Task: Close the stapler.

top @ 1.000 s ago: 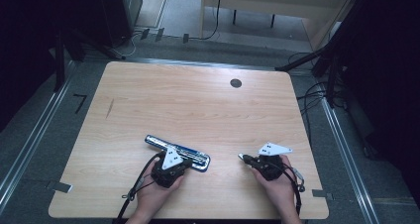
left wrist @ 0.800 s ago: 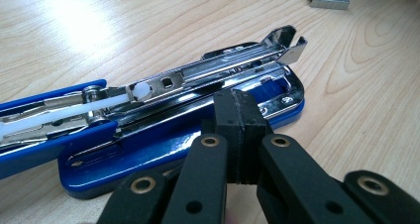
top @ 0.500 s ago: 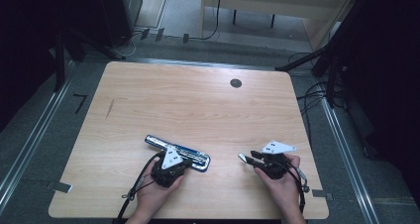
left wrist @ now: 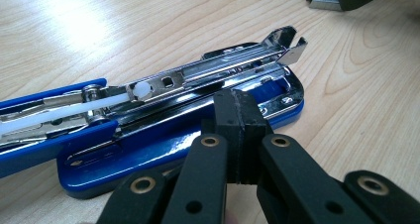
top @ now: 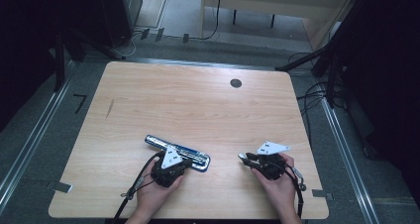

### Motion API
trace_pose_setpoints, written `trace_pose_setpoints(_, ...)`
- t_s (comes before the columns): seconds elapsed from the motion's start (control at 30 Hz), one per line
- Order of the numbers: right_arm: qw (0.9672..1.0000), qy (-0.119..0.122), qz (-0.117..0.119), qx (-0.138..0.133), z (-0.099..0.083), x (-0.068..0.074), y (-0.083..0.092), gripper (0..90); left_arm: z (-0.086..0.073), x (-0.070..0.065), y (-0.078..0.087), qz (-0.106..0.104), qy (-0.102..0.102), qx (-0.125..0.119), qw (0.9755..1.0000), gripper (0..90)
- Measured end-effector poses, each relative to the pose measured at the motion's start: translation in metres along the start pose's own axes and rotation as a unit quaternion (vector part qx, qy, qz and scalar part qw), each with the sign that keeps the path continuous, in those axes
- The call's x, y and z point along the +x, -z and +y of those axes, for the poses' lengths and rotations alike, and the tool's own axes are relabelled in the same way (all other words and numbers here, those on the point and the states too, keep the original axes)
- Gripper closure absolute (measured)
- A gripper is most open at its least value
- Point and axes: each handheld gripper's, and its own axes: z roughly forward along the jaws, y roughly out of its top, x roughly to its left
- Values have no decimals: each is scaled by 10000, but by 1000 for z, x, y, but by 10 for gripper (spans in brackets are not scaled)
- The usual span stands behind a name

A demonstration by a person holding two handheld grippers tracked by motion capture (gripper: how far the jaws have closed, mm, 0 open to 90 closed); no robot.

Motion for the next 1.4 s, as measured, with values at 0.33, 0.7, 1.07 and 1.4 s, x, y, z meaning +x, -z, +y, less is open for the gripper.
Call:
trace_pose_setpoints(0.33,10000,28,15,57,1,1,-4,756,0,1,0,-34,29,4,10000,900)
trace_pose_setpoints(0.7,10000,46,-37,70,6,-3,-3,797,0,1,0,-45,19,7,10000,900)
trace_pose_setpoints(1.07,9997,53,203,-122,15,4,5,797,0,1,0,-39,5,1,10000,900)
trace_pose_setpoints(1.4,9986,49,450,-279,36,20,12,797,0,1,0,-43,2,3,10000,900)
